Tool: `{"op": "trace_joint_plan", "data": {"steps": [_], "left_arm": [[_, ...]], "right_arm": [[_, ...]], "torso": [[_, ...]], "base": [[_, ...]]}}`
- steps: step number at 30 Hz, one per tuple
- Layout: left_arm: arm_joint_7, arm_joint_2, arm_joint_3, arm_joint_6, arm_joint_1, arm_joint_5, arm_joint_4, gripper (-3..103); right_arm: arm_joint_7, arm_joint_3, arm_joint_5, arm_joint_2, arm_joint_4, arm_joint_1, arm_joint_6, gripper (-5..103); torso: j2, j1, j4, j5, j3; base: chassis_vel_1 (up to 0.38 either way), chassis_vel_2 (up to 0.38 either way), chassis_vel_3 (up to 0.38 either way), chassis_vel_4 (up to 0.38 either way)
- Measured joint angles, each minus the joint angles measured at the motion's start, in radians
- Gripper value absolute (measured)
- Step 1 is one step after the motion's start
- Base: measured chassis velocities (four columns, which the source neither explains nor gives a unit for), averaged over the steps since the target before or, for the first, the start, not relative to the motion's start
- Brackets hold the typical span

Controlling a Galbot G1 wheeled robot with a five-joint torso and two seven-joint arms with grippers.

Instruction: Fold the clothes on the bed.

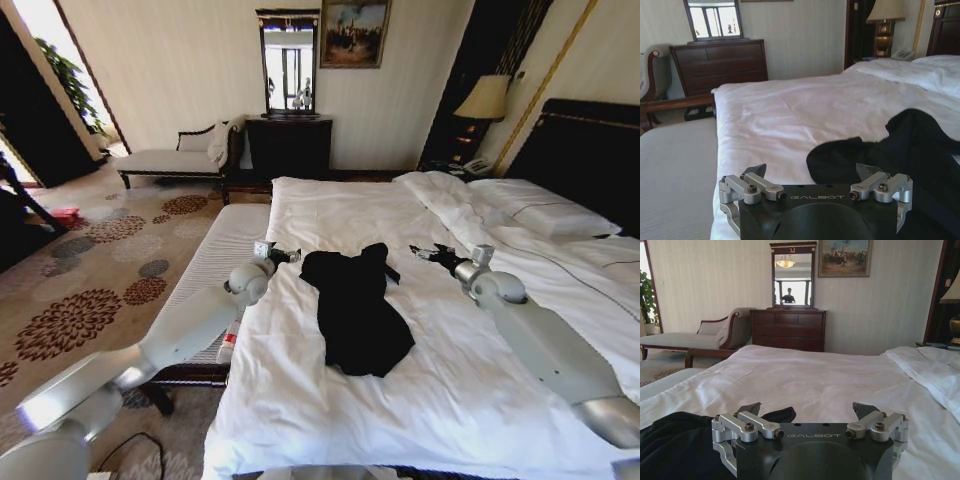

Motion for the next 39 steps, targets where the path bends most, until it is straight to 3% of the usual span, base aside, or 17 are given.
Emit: {"op": "trace_joint_plan", "data": {"steps": [2, 3, 7, 8, 12, 17, 18, 19, 23, 25, 27, 29, 30, 33, 34, 35, 39], "left_arm": [[0.002, 0.114, -0.133, 0.005, 0.181, 0.048, -0.118, 100], [0.002, 0.114, -0.133, 0.005, 0.181, 0.048, -0.118, 100], [0.051, 0.223, -0.358, -0.037, 0.469, 0.138, -0.22, 100], [0.051, 0.223, -0.358, -0.037, 0.469, 0.138, -0.22, 100], [0.089, 0.233, -0.467, -0.081, 0.676, 0.231, -0.327, 100], [0.104, 0.205, -0.461, -0.087, 0.759, 0.307, -0.349, 100], [0.111, 0.195, -0.447, -0.088, 0.777, 0.337, -0.342, 100], [0.117, 0.186, -0.416, -0.088, 0.791, 0.353, -0.326, 100], [0.124, 0.187, -0.383, -0.088, 0.779, 0.343, -0.319, 100], [0.137, 0.199, -0.349, -0.088, 0.757, 0.318, -0.319, 100], [0.141, 0.202, -0.344, -0.088, 0.755, 0.314, -0.32, 100], [0.159, 0.22, -0.331, -0.09, 0.752, 0.301, -0.327, 100], [0.159, 0.22, -0.331, -0.09, 0.752, 0.301, -0.327, 100], [0.173, 0.245, -0.332, -0.096, 0.763, 0.283, -0.34, 100], [0.18, 0.255, -0.335, -0.098, 0.766, 0.28, -0.346, 100], [0.18, 0.255, -0.335, -0.098, 0.766, 0.28, -0.346, 100], [0.182, 0.255, -0.333, -0.098, 0.756, 0.264, -0.356, 100]], "right_arm": [[0.011, 0.084, -0.063, 0.005, 0.091, -0.124, 0.032, 100], [0.011, 0.084, -0.063, 0.005, 0.091, -0.124, 0.032, 100], [0.013, 0.236, -0.215, 0.066, 0.224, -0.342, 0.103, 100], [0.013, 0.236, -0.215, 0.066, 0.224, -0.342, 0.103, 100], [0.022, 0.374, -0.372, 0.173, 0.305, -0.576, 0.208, 100], [0.029, 0.436, -0.442, 0.215, 0.316, -0.674, 0.276, 100], [0.03, 0.454, -0.482, 0.222, 0.315, -0.703, 0.306, 100], [0.03, 0.475, -0.586, 0.229, 0.301, -0.756, 0.374, 100], [0.03, 0.475, -0.67, 0.232, 0.268, -0.776, 0.432, 100], [0.022, 0.458, -0.765, 0.224, 0.219, -0.781, 0.515, 100], [0.02, 0.454, -0.782, 0.222, 0.209, -0.781, 0.533, 100], [0.014, 0.437, -0.863, 0.215, 0.159, -0.774, 0.626, 100], [0.014, 0.437, -0.863, 0.215, 0.159, -0.774, 0.626, 100], [0.017, 0.422, -1.0, 0.211, 0.106, -0.772, 0.746, 100], [0.029, 0.421, -1.09, 0.211, 0.087, -0.764, 0.797, 100], [0.029, 0.421, -1.09, 0.211, 0.087, -0.764, 0.797, 100], [0.096, 0.422, -1.366, 0.213, 0.056, -0.72, 0.916, 100]], "torso": [[0.0, 0.0, 0.0003, -0.0012, 0.0], [0.0, 0.0, 0.0003, -0.0012, 0.0], [0.0, 0.0, 0.0016, -0.0012, 0.0], [0.0, 0.0, 0.0016, -0.0012, 0.0], [0.0, 0.0, -0.0008, -0.0001, 0.0], [0.0, 0.0, -0.0001, -0.0003, 0.0], [0.0, 0.0, 0.0001, -0.0005, 0.0], [0.0, 0.001, 0.0002, -0.0009, 0.001], [0.0, 0.001, 0.0003, -0.0006, 0.001], [0.0, 0.001, -0.0001, -0.0003, 0.0], [0.0, 0.001, -0.0001, -0.0003, 0.0], [0.0, 0.001, 0.0002, -0.0003, 0.001], [0.0, 0.001, 0.0002, -0.0003, 0.001], [0.0, 0.001, 0.0002, -0.0004, 0.001], [0.0, 0.001, 0.0, -0.0003, 0.001], [0.0, 0.001, 0.0, -0.0003, 0.001], [0.0, 0.001, 0.0001, -0.0003, 0.001]], "base": [[0.0, 0.0, 0.0, 0.0], [0.0, 0.0, 0.0, 0.0], [0.007, 0.013, 0.006, -0.003], [0.0, 0.0, 0.0, 0.0], [0.0, 0.0, 0.0, 0.0], [0.0, 0.0, 0.0, 0.0], [0.0, 0.0, 0.0, 0.0], [0.0, 0.0, 0.0, 0.0], [0.0, 0.0, 0.0, 0.0], [0.0, 0.0, 0.0, 0.0], [0.0, 0.0, 0.0, 0.0], [0.0, 0.0, 0.0, 0.0], [0.0, 0.0, 0.0, 0.0], [0.0, 0.0, 0.0, 0.0], [0.0, 0.0, 0.0, 0.0], [0.0, 0.0, 0.0, 0.0], [0.0, 0.0, 0.0, 0.0]]}}
